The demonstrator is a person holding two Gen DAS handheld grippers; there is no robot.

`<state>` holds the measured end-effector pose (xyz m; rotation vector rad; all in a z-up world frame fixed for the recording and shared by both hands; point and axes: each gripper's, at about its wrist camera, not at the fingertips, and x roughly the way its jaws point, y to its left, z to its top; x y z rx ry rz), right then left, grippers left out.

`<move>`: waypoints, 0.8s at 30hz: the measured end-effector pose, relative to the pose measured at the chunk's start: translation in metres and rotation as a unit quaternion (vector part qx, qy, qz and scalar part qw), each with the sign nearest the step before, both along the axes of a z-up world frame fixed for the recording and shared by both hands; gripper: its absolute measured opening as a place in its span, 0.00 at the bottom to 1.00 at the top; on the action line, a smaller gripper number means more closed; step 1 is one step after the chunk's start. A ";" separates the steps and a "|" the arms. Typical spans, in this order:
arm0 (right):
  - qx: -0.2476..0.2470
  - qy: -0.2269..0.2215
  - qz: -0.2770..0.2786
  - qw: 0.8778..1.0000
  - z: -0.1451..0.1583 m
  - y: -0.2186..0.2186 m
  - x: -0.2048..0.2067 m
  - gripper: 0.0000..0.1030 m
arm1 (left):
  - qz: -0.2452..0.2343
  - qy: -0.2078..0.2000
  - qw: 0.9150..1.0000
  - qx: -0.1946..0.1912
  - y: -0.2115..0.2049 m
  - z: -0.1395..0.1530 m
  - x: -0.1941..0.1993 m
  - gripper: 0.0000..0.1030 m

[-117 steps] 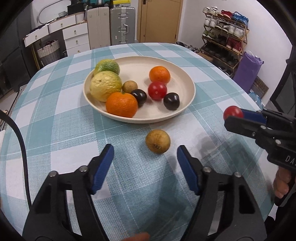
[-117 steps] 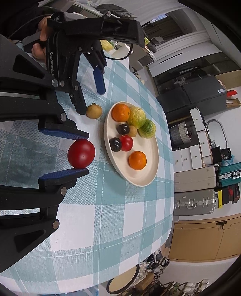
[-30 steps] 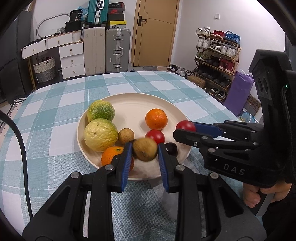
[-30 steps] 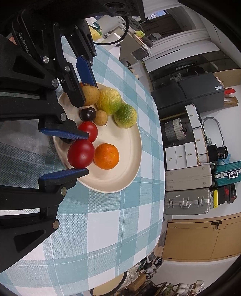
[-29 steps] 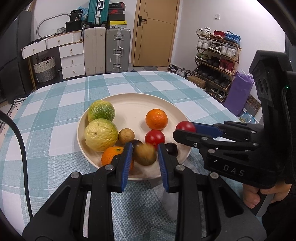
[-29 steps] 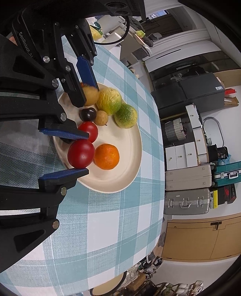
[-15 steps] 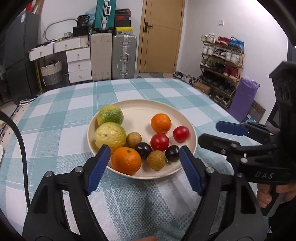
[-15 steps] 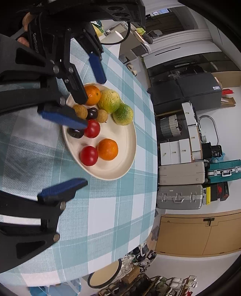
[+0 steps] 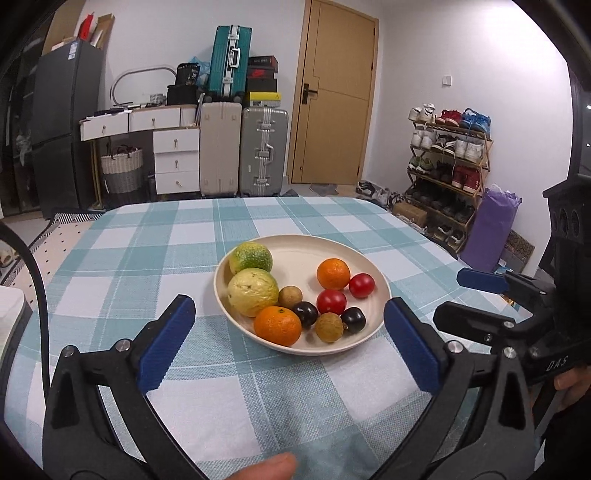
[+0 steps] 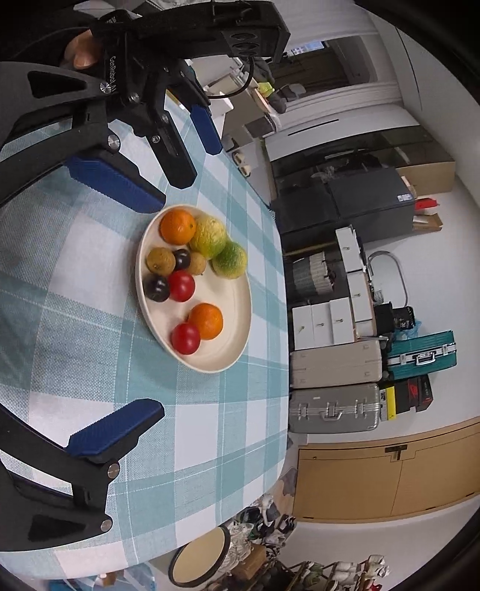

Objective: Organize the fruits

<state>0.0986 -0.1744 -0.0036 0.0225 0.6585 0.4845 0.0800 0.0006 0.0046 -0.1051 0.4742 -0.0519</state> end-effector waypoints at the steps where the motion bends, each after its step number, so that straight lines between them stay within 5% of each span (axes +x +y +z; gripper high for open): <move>1: 0.000 -0.005 0.001 1.000 0.000 0.001 -0.002 1.00 | 0.005 -0.001 1.000 0.003 0.001 0.002 -0.004 0.99; 24: 0.004 -0.073 -0.012 0.997 0.005 -0.001 -0.022 1.00 | 0.028 -0.032 0.999 0.006 0.011 0.001 -0.025 0.99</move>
